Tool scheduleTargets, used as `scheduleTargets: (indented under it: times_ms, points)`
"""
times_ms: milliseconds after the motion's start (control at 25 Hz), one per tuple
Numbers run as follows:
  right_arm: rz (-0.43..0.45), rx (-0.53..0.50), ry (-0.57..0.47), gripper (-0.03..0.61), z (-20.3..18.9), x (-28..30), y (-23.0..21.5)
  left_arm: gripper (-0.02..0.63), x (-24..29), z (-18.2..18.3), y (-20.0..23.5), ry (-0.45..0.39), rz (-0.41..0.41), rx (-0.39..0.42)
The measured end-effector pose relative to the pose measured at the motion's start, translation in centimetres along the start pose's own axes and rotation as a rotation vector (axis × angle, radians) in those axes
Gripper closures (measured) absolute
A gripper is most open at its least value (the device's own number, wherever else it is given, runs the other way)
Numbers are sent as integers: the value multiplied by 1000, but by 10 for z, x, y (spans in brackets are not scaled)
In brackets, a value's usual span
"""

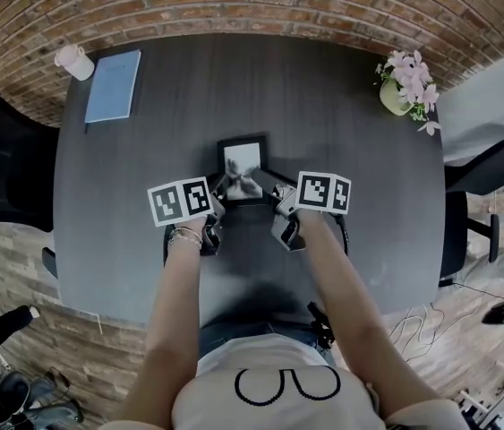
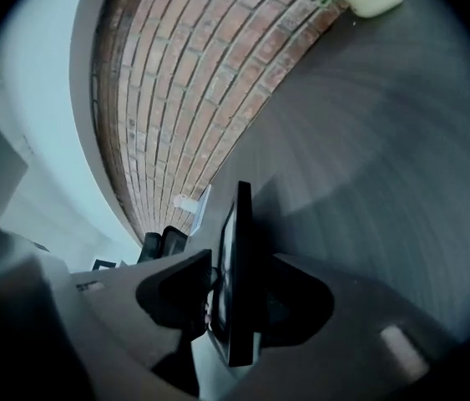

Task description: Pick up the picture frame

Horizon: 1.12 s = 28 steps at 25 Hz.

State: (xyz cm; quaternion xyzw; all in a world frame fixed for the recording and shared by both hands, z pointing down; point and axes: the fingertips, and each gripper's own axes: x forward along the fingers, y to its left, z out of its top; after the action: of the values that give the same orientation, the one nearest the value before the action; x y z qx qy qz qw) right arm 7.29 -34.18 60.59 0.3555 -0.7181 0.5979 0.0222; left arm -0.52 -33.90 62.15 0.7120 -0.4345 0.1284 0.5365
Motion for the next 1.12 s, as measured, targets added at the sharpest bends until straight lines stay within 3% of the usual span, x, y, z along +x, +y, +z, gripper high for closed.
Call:
scheduleTargets:
  times_ms: [320,400,480,840,960,1120]
  points:
    - [38,67,124,415,-16,22,8,543,1,0,0,3,-2,2]
    - [40,77,118,528,-16,23,7,544,1,0,0,2,-5,-3]
    - [70,91,107,560,-15,22,11,545,0,1,1,1,-9,-12]
    - [94,81,83,565,-15,22,16,537,-8,6,-2,-33,7,16]
    - [93,84,75,565,-15,21,15,447,-17,16,-9,-97,6,34]
    - [99,72,66,565,-14,17,18,436,-30,23,-17,-133,2,51]
